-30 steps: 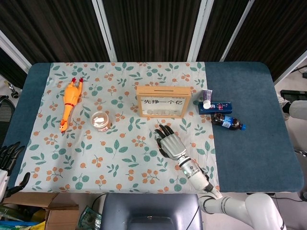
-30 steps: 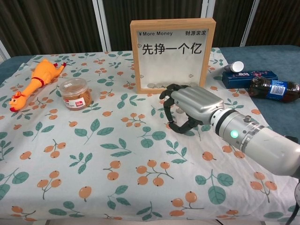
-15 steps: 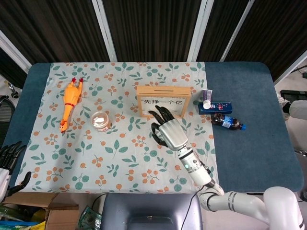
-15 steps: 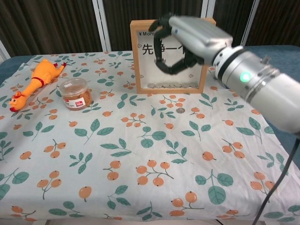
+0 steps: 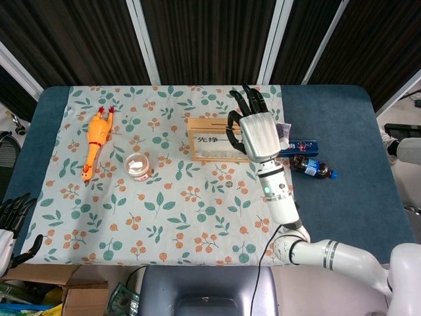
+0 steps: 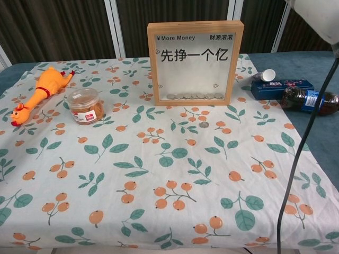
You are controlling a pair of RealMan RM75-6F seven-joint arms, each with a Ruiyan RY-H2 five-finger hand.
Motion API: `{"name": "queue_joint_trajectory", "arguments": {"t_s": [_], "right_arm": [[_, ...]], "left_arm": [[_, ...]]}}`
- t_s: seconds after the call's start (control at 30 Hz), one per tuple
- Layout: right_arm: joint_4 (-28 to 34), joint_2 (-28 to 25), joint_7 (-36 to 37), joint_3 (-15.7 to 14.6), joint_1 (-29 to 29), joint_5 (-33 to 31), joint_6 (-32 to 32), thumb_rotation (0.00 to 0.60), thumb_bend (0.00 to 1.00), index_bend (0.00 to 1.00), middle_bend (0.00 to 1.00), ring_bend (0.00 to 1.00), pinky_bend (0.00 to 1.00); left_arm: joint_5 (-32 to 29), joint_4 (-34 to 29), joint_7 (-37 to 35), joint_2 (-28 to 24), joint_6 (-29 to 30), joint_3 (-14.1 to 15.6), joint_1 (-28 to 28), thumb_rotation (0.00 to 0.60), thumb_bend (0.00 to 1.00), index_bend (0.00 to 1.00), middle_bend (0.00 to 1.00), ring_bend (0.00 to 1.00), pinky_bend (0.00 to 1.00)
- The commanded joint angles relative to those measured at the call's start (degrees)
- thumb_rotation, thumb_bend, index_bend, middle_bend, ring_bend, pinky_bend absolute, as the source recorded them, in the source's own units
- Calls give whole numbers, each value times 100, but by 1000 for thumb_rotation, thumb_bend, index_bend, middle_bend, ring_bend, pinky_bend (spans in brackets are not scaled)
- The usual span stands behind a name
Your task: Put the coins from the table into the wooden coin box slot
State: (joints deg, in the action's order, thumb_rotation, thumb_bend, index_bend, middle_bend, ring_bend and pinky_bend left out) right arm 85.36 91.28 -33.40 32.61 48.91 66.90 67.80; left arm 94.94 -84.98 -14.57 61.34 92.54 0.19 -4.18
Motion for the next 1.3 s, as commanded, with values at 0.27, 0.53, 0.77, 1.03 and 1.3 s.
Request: {"name": "queue_joint_trajectory", "arguments": {"t_s": [0.27,0.53,0.77,1.03,1.3], "right_arm": [[-704,-111,-1078,50,656,-1301,-782,600,572,742,276,24,220],[-1179,-78,-1976,-121,1221,-2328,-983,600,572,747,276,24,216],[-1170,-108,-1999,-334,1380,-2637,-974,600,572,748,276,24,216],[-1169,-245,-2072,-626,1458,-2895,-1041,600,572,745,276,24,216],[-1209,-277,-2002,-776,1558,-3192,-1103,600,572,737,276,24,216]], "left_arm": [[37,114,-36,69,27,-21,-32,600,428,0,0,0,0],[-22,124,-90,49,-5,-33,-41,600,427,0,0,0,0],[-10,137,-111,48,18,-26,-35,600,428,0,0,0,0],[14,129,-83,55,11,-10,-41,600,427,0,0,0,0],[29,135,-102,58,3,-2,-54,600,428,0,0,0,0]]}}
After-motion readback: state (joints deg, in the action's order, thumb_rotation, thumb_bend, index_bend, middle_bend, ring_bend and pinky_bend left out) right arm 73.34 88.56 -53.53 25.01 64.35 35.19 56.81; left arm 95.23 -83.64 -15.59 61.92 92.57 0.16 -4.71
